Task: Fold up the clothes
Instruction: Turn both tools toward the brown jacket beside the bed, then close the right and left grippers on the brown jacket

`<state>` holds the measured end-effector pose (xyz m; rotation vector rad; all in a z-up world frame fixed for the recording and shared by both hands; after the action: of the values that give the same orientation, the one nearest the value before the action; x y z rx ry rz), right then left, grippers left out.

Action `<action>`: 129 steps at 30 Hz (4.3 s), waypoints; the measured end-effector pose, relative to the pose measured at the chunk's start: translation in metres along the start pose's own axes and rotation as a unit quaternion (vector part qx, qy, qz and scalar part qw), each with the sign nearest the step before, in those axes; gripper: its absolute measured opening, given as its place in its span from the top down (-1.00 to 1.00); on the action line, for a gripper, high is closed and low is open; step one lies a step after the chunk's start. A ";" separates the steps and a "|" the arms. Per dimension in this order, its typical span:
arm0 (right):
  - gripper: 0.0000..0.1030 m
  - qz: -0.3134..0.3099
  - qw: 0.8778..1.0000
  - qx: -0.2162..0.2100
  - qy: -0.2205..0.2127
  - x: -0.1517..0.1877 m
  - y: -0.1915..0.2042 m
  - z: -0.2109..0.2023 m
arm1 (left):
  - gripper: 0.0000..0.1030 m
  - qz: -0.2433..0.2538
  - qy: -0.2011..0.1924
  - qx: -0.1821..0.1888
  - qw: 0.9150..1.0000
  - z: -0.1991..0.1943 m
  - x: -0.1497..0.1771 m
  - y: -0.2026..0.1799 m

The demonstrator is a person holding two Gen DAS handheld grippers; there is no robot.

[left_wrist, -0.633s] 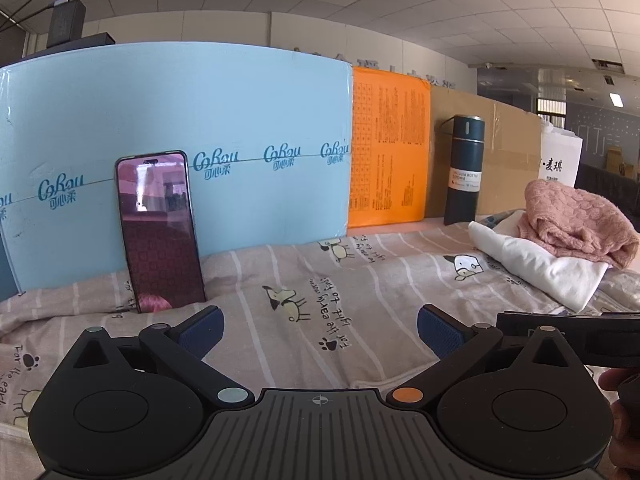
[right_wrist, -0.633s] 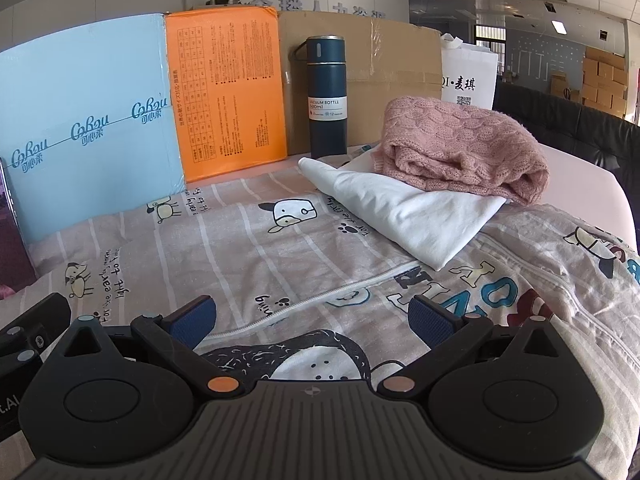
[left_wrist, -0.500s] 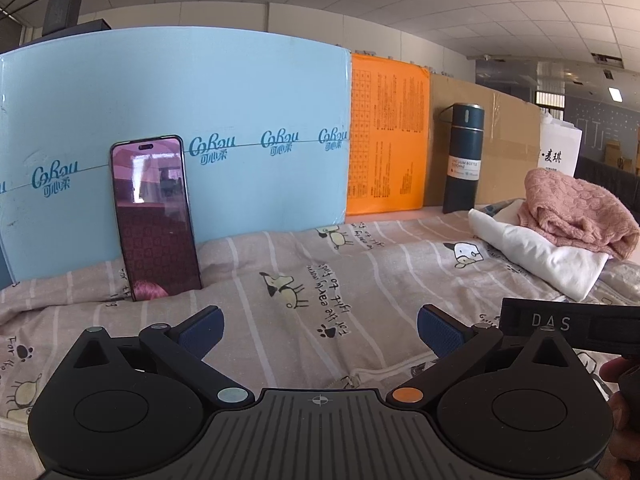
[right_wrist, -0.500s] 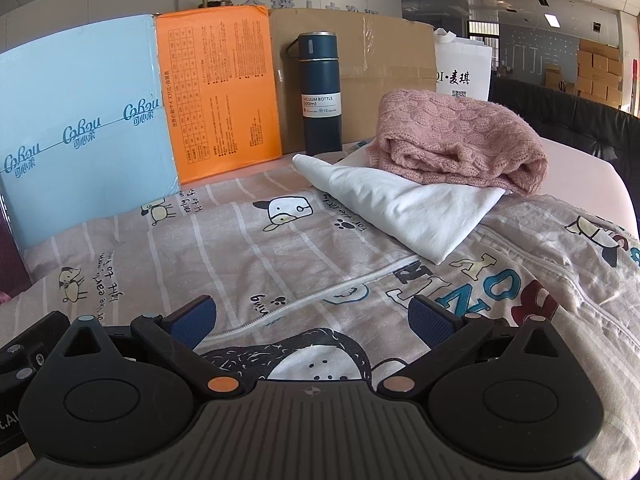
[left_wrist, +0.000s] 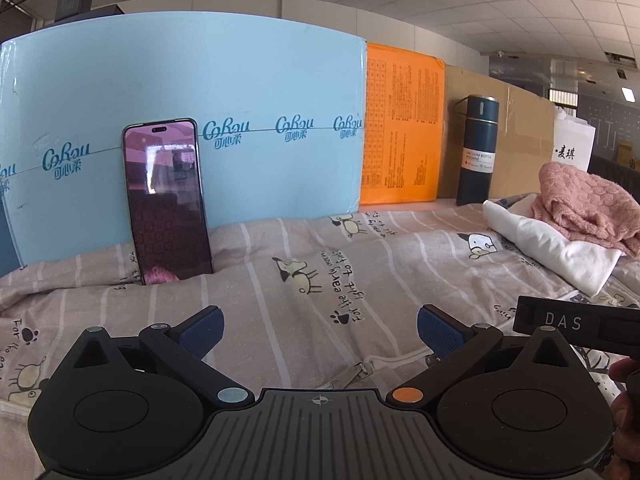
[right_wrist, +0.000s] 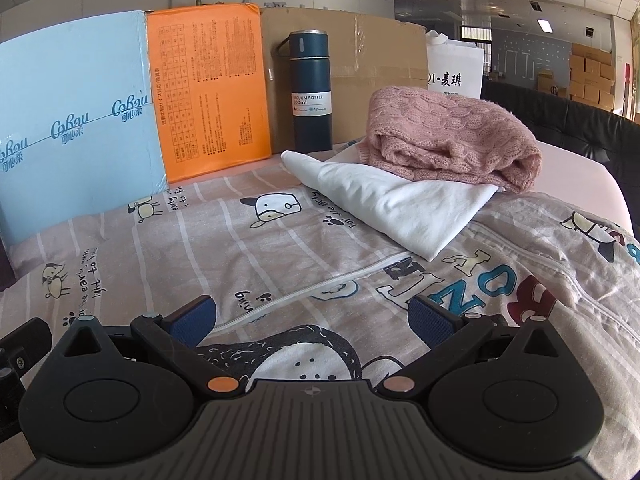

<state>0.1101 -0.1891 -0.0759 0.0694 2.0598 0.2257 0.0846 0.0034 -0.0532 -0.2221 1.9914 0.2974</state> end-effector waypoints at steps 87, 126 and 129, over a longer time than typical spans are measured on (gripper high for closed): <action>-1.00 -0.004 0.991 -0.127 -0.042 -0.003 0.027 -0.019 | -1.00 0.023 0.015 -0.114 0.993 -0.061 0.004 0.052; -1.00 -0.098 0.717 -0.684 0.091 -0.009 0.346 -0.130 | -1.00 -0.447 -0.076 -0.244 0.857 -0.202 0.073 0.430; -1.00 -0.076 0.714 -0.685 0.123 -0.003 0.389 -0.109 | -1.00 -0.485 -0.088 -0.207 0.845 -0.194 0.077 0.457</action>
<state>-0.0017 0.1780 0.0506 -1.0839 1.6343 1.6520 -0.2454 0.3768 0.0059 -1.3696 1.3834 0.0691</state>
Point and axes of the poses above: each gripper's, at about its wrist camera, not at the fingertips, and z roughly the way its jaws point, y to its left, x to its underside, the point moved 9 cm from there along z, roughly the way its jaws point, and after that the axes turned 15 degrees about -x, right-handed, at the moved point
